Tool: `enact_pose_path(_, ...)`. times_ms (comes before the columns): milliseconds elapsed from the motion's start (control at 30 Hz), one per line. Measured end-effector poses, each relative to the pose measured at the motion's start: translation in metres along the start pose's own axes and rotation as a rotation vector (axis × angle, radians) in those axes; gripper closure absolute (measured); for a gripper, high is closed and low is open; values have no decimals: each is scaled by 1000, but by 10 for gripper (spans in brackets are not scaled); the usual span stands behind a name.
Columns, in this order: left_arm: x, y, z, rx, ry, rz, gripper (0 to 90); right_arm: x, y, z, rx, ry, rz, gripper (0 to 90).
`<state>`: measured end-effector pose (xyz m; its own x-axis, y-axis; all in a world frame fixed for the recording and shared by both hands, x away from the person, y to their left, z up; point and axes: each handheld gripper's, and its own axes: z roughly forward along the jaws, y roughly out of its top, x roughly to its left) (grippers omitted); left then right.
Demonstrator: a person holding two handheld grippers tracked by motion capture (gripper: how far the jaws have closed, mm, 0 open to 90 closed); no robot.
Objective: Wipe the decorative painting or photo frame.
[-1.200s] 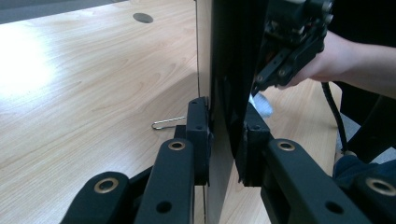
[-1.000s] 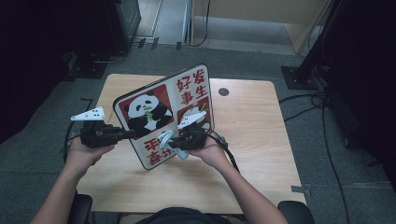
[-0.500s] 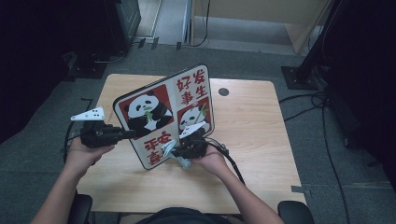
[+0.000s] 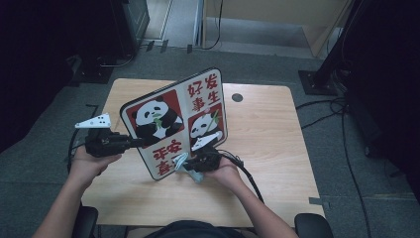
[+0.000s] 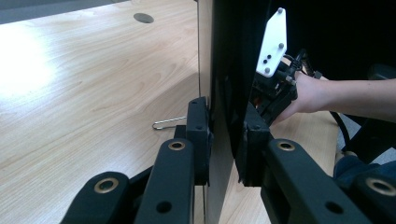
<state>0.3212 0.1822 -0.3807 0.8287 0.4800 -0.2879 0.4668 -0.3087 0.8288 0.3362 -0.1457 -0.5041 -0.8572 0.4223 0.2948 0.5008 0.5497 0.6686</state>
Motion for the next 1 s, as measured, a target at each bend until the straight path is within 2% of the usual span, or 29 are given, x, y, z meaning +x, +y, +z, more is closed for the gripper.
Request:
enact_pose_path(200, 0, 0, 0, 0, -1, 1, 784, 1, 4, -4, 22, 9, 16, 810)
enact_pose_path(433, 0, 0, 0, 2, -1, -3, 784, 4, 20, -25, -28, 12, 25, 810)
enact_pose_path(800, 0, 1, 0, 5, -1, -5, 784, 15, 72, -64, -61, 2, -31, 812)
enact_pose_path(1000, 0, 1, 0, 3, -2, -14, 784, 19, 101, -80, -65, -19, -26, 811)
